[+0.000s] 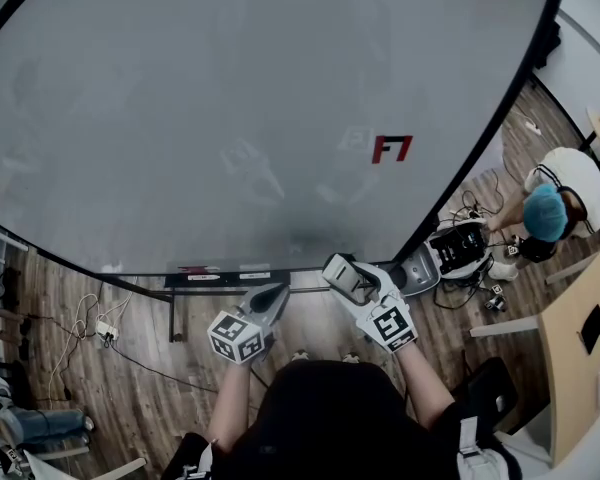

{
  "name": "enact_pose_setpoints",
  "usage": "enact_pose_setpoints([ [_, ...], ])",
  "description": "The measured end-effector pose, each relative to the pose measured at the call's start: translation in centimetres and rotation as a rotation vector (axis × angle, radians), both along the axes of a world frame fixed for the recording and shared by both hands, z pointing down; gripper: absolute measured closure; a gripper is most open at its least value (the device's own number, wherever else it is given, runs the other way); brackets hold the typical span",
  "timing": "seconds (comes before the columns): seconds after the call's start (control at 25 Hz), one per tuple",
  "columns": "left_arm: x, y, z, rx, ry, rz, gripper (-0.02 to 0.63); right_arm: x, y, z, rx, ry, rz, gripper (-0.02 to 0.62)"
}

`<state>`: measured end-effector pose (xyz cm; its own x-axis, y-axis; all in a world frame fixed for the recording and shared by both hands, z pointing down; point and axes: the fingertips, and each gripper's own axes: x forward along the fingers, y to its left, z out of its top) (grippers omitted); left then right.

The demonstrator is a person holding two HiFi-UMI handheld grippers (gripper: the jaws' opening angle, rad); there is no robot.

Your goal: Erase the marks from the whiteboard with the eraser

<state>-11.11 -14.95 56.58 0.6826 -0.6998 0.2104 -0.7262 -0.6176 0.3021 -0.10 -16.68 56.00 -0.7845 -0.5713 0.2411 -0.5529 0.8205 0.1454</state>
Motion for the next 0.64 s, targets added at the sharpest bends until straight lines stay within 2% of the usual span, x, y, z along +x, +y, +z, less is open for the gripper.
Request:
enact_pose_setpoints([
  [0.64, 0.07, 0.14, 0.25, -0.001, 0.004, -0.012, 0.594, 0.44, -0.12, 0.36, 0.002, 0.022, -0.002, 0.339],
])
